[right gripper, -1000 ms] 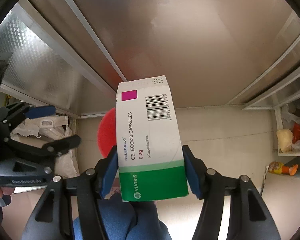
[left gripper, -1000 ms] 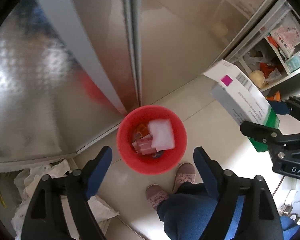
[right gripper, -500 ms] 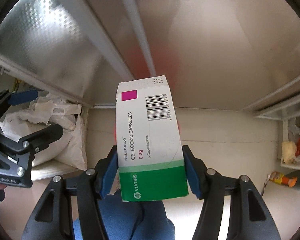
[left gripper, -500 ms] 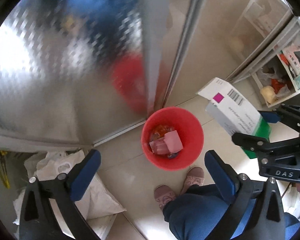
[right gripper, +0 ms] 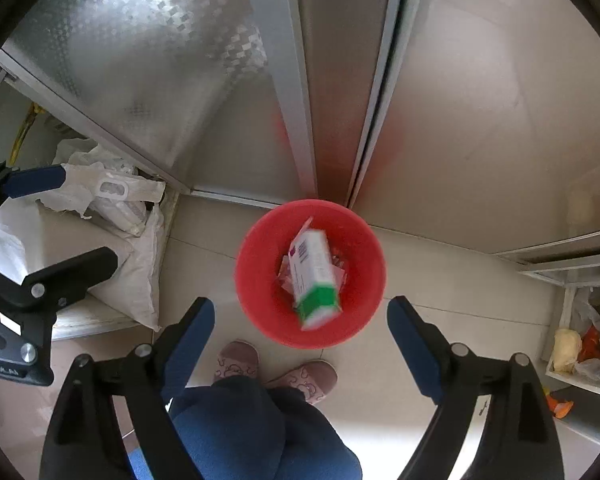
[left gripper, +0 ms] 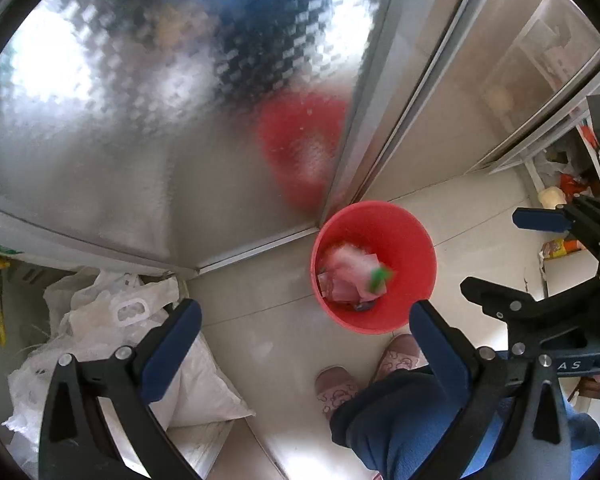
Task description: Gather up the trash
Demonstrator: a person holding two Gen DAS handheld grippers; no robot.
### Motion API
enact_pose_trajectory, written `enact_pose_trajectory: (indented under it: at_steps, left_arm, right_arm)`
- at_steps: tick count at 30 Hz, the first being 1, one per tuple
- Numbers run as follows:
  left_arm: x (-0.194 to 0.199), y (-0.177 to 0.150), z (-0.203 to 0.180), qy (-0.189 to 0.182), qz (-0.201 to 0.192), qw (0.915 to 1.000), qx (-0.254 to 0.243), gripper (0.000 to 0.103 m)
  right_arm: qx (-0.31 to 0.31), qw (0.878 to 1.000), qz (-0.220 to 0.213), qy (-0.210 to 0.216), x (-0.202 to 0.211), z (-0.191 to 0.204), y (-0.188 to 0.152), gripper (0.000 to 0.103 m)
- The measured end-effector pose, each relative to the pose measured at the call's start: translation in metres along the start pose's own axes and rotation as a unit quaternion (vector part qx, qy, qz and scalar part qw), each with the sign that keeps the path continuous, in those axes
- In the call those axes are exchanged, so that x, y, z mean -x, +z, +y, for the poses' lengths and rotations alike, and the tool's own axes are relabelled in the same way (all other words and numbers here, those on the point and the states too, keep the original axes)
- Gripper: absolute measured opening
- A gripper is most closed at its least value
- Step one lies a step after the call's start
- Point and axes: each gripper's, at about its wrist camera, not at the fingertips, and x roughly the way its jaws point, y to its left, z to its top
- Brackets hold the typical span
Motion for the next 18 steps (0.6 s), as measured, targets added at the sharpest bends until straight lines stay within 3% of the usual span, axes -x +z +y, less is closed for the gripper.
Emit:
enact_pose_trajectory:
  at_steps: [7,18]
  left_arm:
    - [0.074,0.005,0.0,-0.012,-0.008,0.9999,0.009,0.103]
    - [0.213,0.029,0.002,-0.004,-0.052,0.9986,0.01,0.103]
  right_arm:
    - [-0.02,1.0,-0.01,-0.008,0.071,0.006,0.002,0.089]
    - [-0.031,0.997,-0.07,-0.01,0.216,0.019,0.011,0.096]
